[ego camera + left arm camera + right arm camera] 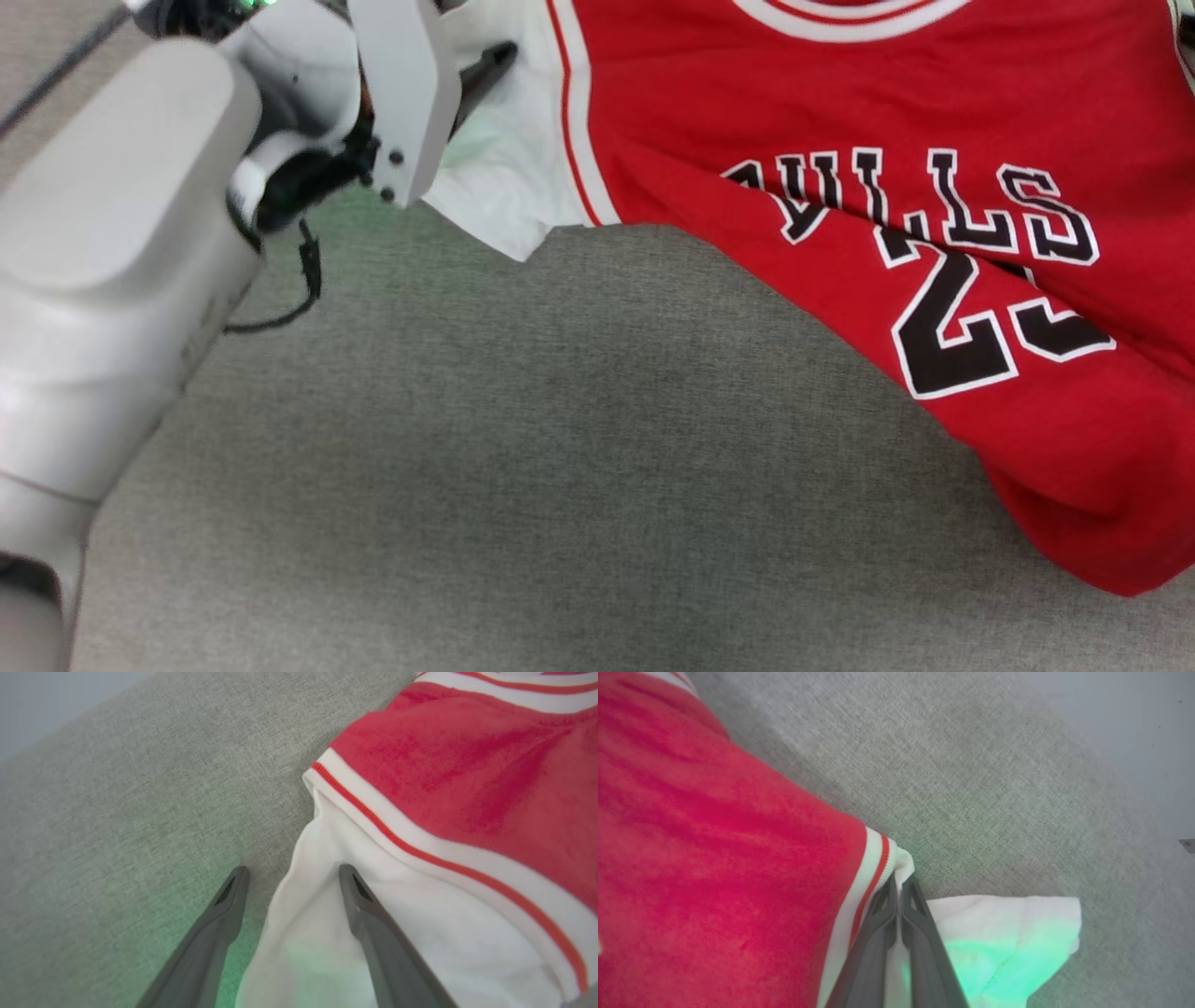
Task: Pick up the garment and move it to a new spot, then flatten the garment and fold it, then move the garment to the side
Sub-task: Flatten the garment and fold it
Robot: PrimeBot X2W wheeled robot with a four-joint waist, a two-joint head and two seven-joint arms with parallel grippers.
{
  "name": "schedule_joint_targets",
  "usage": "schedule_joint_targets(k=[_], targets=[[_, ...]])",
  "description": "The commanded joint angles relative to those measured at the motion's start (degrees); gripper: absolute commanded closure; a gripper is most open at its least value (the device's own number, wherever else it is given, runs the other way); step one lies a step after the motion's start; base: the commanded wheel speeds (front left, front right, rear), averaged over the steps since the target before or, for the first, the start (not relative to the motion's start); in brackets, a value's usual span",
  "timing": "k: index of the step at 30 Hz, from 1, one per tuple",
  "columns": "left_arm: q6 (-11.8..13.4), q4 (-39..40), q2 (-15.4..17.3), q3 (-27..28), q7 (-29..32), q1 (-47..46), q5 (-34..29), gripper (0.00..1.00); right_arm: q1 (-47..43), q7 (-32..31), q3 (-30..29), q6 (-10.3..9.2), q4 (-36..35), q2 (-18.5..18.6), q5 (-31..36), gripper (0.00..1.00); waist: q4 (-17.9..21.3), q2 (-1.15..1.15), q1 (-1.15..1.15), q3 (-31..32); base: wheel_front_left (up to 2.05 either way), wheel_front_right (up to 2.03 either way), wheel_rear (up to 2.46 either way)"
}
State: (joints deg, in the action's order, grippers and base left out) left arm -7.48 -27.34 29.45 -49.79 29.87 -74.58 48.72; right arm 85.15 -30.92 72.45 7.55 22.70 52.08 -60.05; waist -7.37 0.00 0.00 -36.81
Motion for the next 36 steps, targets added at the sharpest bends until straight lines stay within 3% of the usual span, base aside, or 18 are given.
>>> schedule_joint_targets(k=[1,4,5,6,7,8,13,23,28,36], targets=[[0.0,-2.4,-0.5,-2.2,2.2,-2.2,2.6,0.00,-1.8,-0.5,1.7,-0.12,0.6,-1.4,0.5,1.00,1.6,0.00,0.00,-1.8,0.00,0.00,0.00],[0.0,-4.9,-1.2,-5.3,5.2,-3.4,7.6,0.00,-2.1,-0.9,1.9,-0.15,0.5,-1.8,1.2,1.00,1.9,0.00,0.00,-2.3,0.00,0.00,0.00],[0.0,-5.2,-1.5,-6.2,6.1,-3.8,9.1,0.07,-2.2,-0.8,2.0,-0.16,0.4,-1.9,1.3,1.00,2.0,0.00,0.00,-2.3,0.00,0.00,0.00],[0.0,-5.3,-1.5,-7.2,6.8,-4.1,10.5,0.26,-2.2,-0.4,2.0,-0.16,0.3,-2.0,1.6,1.00,2.1,0.00,0.00,-2.3,0.00,0.00,0.00],[0.0,-5.3,-1.5,-8.2,7.4,-4.2,11.8,0.54,-2.3,-0.1,2.0,-0.16,0.4,-2.2,1.6,1.00,2.1,0.00,0.00,-2.2,0.00,0.00,0.00],[-0.1,-5.0,-1.3,-9.1,7.8,-4.3,13.1,1.00,-2.4,0.3,2.0,-0.16,0.4,-2.3,1.4,1.00,2.2,0.00,0.00,-1.9,0.00,0.00,0.00],[0.0,-4.7,0.2,-11.3,3.2,-5.7,16.2,1.00,-2.2,4.3,1.7,-0.10,-0.2,-3.0,-0.4,1.00,2.4,0.00,0.00,-0.2,0.00,0.00,0.00],[0.0,-9.3,0.8,-11.4,-15.3,-11.1,15.2,1.00,4.8,17.2,0.7,-0.11,2.4,-2.1,-0.6,1.00,3.4,0.00,0.00,2.7,0.00,0.00,0.00],[0.0,-15.6,-0.9,-8.5,-25.6,-16.6,15.5,1.00,11.2,26.6,-2.2,-0.11,12.2,-5.2,1.4,1.00,4.0,0.00,0.00,3.1,0.00,0.00,0.00],[2.6,-28.0,-5.9,-1.7,-42.3,-31.9,13.3,1.00,24.3,43.9,-11.9,-0.12,33.8,-16.1,7.1,1.00,5.3,0.00,0.00,3.5,0.00,0.00,0.00]])
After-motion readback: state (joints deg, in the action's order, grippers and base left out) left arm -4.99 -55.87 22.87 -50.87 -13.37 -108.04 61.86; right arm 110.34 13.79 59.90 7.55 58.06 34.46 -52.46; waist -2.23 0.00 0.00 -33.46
